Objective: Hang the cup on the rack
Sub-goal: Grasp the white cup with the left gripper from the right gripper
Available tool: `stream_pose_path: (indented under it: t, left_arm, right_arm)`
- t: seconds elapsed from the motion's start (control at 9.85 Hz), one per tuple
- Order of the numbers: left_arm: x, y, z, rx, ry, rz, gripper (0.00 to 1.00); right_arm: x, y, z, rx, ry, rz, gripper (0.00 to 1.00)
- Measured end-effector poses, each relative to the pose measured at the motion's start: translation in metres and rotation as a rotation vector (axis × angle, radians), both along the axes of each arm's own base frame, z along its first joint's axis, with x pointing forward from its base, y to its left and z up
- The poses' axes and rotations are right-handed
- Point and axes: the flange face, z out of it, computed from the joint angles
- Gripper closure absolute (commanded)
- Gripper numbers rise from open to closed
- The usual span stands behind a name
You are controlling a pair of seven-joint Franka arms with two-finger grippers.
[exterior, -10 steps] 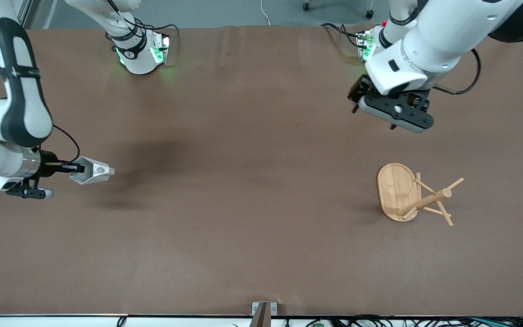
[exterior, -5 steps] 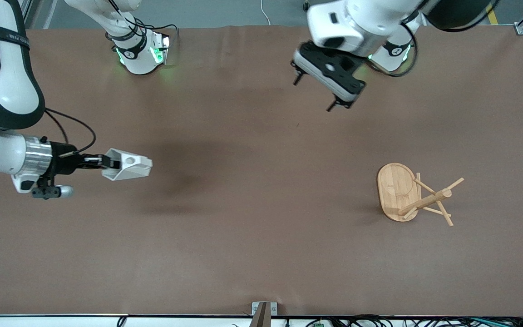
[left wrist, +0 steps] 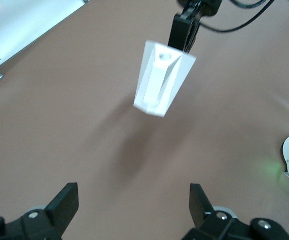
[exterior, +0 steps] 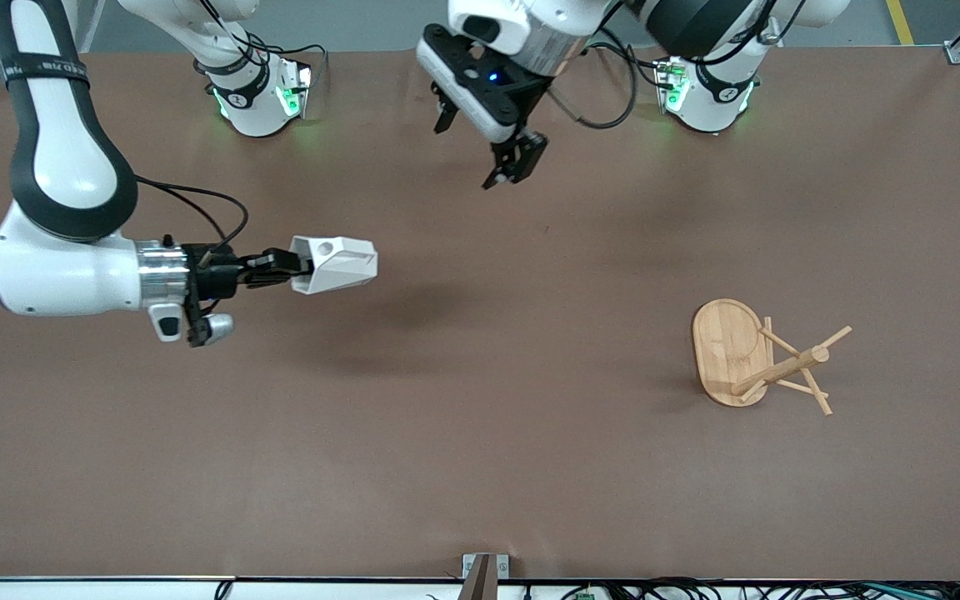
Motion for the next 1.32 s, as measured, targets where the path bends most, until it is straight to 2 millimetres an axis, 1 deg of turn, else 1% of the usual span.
stream_pose_path:
  t: [0.1,0.2,0.41,0.61,0.81,1.12,1.32]
  left_arm:
    - [0.011,-0.007,-0.016,-0.017,-0.021,-0.016,0.02]
    - [0.017,-0.011,-0.028,-0.02,-0.026,-0.029,0.0]
    - [0.012,-0.022,-0.04,-0.014,-0.014,-0.053,0.0]
    - [0.003,-0.034,-0.05,-0.006,-0.001,-0.076,0.0]
    - [0.001,-0.041,-0.063,0.004,0.016,-0.086,0.0]
    - [0.003,-0.043,-0.071,0.014,0.009,-0.12,0.0]
    - [0.005,-0.044,-0.08,0.025,0.005,-0.151,0.0]
  right_arm:
    - [-0.007,0.013,-0.004,0.033,0.016,0.008,1.0]
    - [-0.012,0.026,-0.005,0.071,0.029,0.011,1.0]
    - [-0.023,0.041,-0.016,0.153,0.038,0.016,1.0]
    - [-0.03,0.05,-0.022,0.205,0.059,0.003,1.0]
    - [-0.034,0.058,-0.023,0.241,0.076,-0.008,1.0]
    - [-0.037,0.064,-0.023,0.25,0.078,0.0,1.0]
    - [-0.038,0.068,-0.022,0.255,0.079,0.007,1.0]
